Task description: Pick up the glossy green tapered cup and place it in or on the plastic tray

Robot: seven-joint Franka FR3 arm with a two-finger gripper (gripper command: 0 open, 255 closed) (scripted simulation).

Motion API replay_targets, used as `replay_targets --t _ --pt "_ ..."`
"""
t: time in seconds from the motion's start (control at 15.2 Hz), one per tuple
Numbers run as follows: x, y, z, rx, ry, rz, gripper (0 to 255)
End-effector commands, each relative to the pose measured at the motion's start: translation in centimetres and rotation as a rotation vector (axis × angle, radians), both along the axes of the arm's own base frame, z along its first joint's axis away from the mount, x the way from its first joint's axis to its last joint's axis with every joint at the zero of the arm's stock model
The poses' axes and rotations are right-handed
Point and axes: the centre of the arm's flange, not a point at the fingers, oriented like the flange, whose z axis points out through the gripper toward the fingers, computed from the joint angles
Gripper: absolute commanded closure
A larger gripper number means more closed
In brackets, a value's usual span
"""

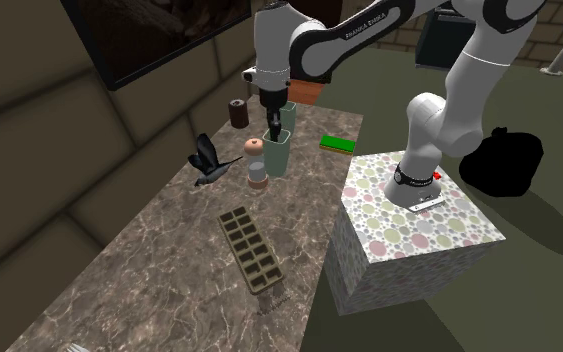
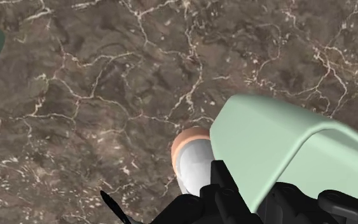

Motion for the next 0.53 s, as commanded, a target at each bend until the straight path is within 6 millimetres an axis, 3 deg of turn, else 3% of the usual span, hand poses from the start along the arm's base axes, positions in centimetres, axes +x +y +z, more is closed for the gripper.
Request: replay_targets --t 0.0,0.2,0.46 --pt "0.1 0.1 1.1 0.0 0.0 0.0 255" --pt "0.1 0.1 2.3 0.0 0.0 0.0 255" --pt "2.5 4.7 3.2 0.0 0.0 0.0 255"
